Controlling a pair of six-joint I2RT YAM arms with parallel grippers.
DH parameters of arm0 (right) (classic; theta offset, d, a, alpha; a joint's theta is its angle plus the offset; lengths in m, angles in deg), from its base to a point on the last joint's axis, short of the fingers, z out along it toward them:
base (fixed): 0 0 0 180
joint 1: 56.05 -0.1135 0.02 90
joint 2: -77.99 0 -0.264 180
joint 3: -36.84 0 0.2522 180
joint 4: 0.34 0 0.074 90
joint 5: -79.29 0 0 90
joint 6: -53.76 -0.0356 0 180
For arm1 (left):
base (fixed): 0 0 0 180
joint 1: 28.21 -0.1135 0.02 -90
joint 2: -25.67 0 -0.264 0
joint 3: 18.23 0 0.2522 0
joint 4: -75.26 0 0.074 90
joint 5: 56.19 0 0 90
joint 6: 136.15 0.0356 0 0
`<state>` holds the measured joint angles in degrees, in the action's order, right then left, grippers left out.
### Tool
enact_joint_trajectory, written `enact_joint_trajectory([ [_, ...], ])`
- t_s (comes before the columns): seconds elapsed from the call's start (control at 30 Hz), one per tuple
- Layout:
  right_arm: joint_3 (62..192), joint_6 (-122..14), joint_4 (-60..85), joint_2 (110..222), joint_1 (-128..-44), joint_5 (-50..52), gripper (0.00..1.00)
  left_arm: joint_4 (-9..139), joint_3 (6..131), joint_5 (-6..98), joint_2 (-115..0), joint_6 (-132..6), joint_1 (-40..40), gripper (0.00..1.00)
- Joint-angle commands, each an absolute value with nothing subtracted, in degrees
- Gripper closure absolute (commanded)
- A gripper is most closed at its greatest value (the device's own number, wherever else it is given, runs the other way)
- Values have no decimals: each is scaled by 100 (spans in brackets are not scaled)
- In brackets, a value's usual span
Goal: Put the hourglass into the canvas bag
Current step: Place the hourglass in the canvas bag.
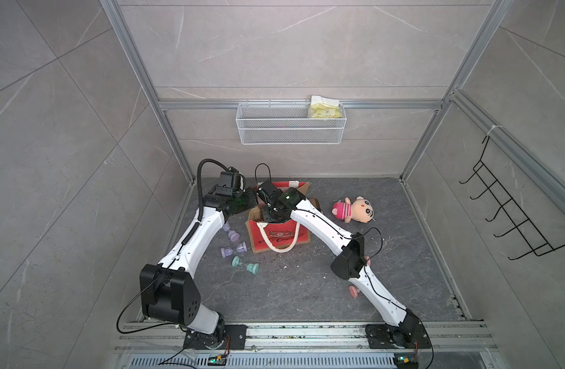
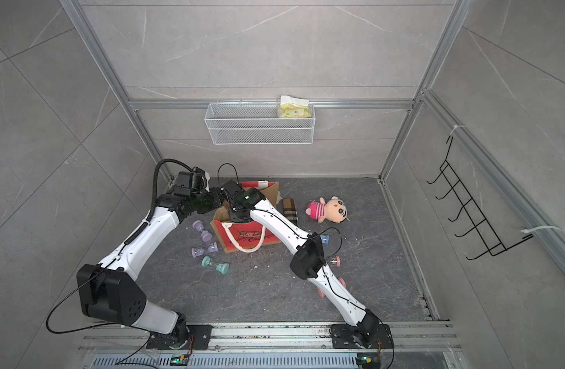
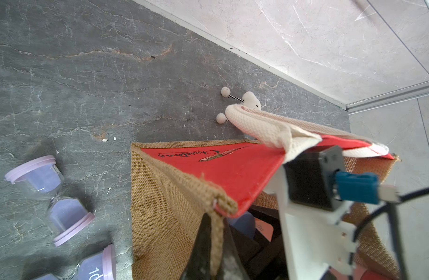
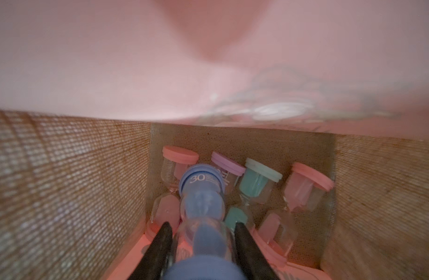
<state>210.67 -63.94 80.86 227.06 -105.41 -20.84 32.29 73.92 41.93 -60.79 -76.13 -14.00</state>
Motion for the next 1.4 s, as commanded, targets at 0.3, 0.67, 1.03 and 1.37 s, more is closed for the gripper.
enact_joint_trajectory([
  [0.3, 21253, -6392, 8123, 21958, -10500, -2142, 29, 3347, 7410, 4138, -5805, -7657, -1408, 100],
  [0.67, 20840, -6281, 8130, 20745, -10492, -2038, 11, 3287, 7445, 4158, -5833, -7684, -1402, 100],
  [1.03, 17633, -6228, 7654, 18006, -10384, -2616, 1, 3153, 7508, 4507, -5854, -7624, -1390, 100],
  [1.37, 13915, -7157, 7793, 15627, -9713, -2950, 0, 3097, 7334, 4634, -5703, -7753, -1371, 100],
])
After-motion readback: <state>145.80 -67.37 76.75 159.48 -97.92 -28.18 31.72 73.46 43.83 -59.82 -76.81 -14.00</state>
